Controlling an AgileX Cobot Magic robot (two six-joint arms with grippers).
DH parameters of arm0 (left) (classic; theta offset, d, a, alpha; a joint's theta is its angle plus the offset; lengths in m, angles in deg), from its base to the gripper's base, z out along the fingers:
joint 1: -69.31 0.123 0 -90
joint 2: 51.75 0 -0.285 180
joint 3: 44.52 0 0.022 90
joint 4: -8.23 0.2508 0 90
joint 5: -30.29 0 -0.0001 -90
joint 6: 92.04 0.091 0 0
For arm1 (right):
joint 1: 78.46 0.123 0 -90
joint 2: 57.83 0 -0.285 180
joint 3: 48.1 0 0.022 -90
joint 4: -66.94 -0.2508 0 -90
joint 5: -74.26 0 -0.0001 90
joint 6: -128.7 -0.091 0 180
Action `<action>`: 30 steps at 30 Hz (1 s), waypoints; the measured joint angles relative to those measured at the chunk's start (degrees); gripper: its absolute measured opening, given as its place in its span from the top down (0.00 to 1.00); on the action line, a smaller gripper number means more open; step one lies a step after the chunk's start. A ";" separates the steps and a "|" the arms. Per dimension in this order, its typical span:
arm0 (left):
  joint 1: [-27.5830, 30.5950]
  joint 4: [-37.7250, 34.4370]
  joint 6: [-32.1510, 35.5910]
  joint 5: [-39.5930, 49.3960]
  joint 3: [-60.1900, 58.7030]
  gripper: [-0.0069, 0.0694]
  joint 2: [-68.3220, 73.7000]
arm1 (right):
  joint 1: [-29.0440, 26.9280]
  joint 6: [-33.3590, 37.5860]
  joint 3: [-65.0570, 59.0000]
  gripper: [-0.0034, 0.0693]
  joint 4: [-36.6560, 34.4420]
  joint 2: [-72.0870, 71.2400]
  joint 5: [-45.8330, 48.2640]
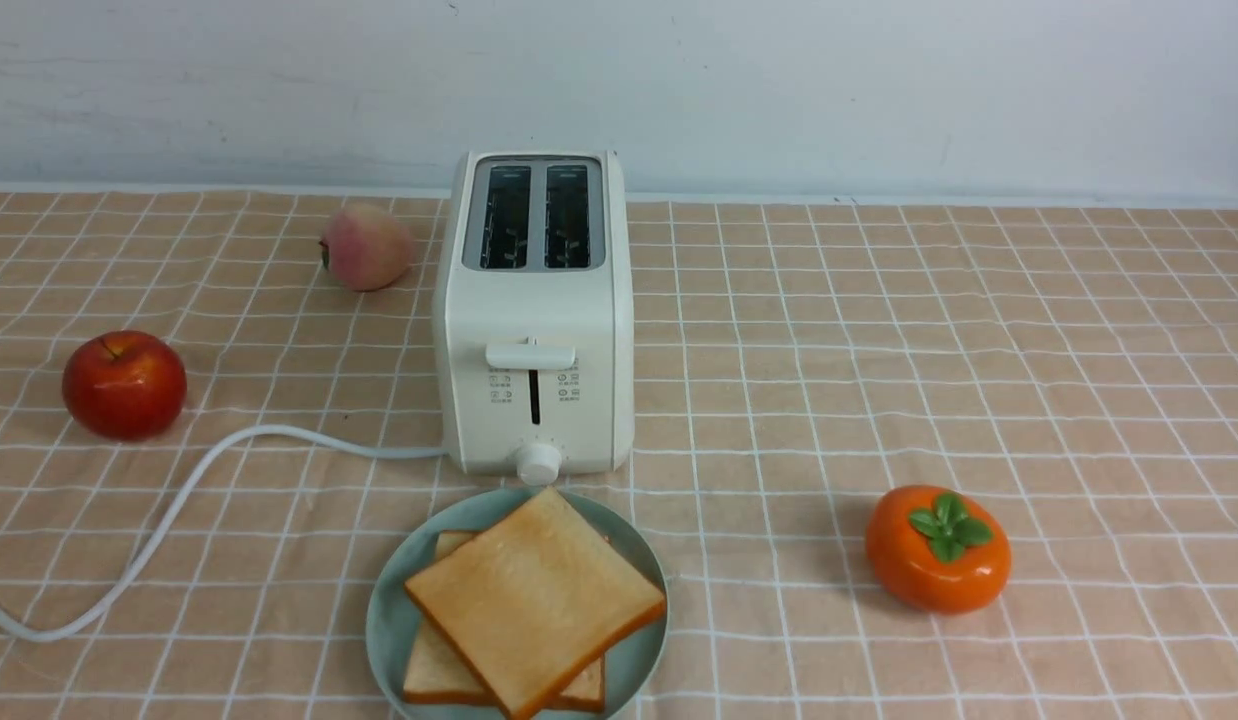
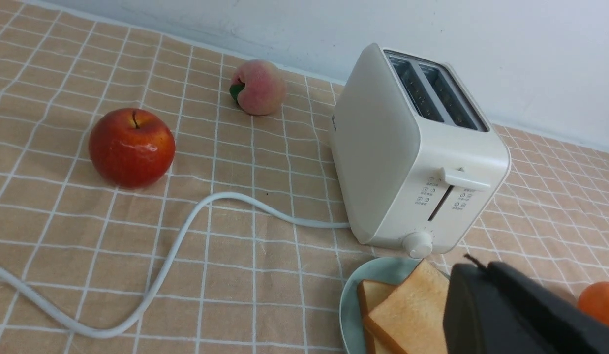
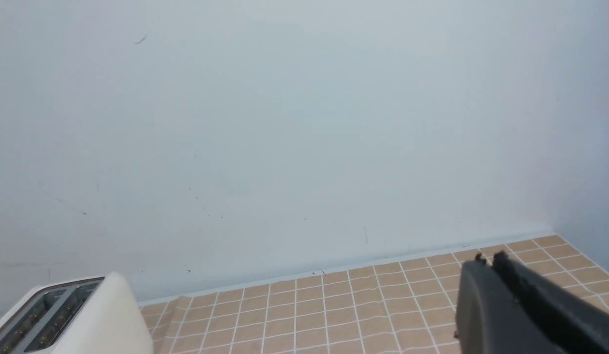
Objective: Take toasted bread from bread machine on light coffee tablecloth place on plate.
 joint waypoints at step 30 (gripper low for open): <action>7.54 -2.98 1.42 -15.61 -25.84 0.91 -15.55 | -0.05 0.32 -0.06 0.90 -0.15 0.00 -0.13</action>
